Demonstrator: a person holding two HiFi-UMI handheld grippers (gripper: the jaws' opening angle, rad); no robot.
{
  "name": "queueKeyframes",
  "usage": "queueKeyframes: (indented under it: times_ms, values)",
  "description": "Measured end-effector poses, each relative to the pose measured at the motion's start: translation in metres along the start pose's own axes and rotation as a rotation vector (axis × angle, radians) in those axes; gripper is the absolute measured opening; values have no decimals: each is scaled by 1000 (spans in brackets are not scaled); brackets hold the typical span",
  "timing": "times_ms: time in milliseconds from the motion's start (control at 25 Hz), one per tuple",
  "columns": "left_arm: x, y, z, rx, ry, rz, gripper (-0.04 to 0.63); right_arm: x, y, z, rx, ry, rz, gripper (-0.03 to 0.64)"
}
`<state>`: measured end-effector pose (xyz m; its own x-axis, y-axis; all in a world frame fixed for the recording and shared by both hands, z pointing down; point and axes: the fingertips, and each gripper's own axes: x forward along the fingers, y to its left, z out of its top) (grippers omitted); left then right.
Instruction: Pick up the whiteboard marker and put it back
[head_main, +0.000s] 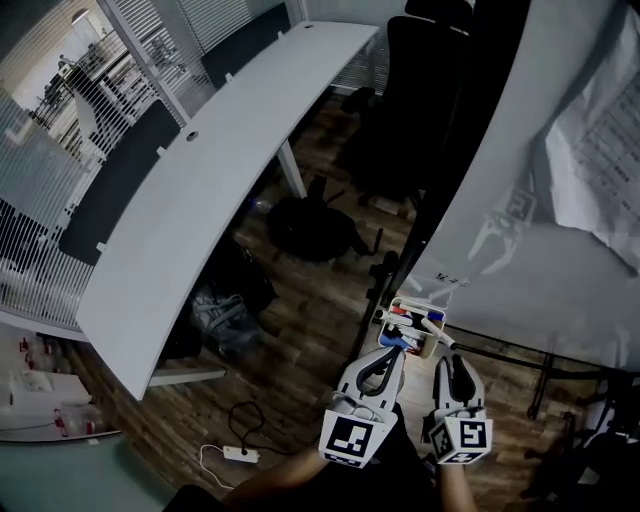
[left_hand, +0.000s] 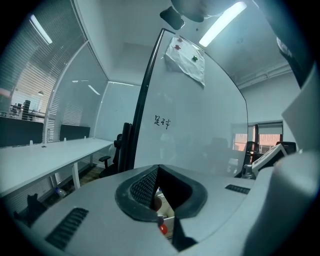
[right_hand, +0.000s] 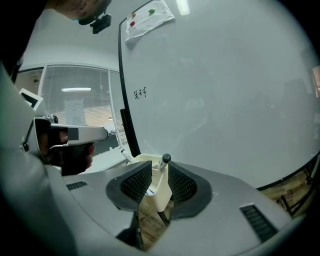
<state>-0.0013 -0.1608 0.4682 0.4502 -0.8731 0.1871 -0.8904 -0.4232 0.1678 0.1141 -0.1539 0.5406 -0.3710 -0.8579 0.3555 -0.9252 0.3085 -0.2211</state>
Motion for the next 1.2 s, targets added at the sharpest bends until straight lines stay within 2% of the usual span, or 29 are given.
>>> queueKeyframes:
  times_ms: [80, 200, 360, 480, 680, 1040, 1200]
  values:
    - [-3, -5, 3, 5, -10, -8, 7, -7, 0, 6, 0, -12, -17, 100]
    - [-5, -13, 10, 16, -24, -24, 6, -15, 2, 23, 11, -36, -37, 16]
    - [-6, -19, 26, 20, -70, -33, 6, -23, 2, 48, -2, -94, -32, 14]
    - [-7, -23, 38, 36, -86, -44, 8, -30, 2, 64, -50, -116, -35, 14]
    - [-4, -21, 55, 36, -121, -50, 8, -36, 2, 99, -22, -214, -54, 13]
    - [1, -16, 70, 68, -143, -50, 8, -40, -7, 115, -76, -242, -55, 12]
    - [3, -17, 71, 70, -144, -57, 6, -40, -8, 122, -67, -242, -54, 12]
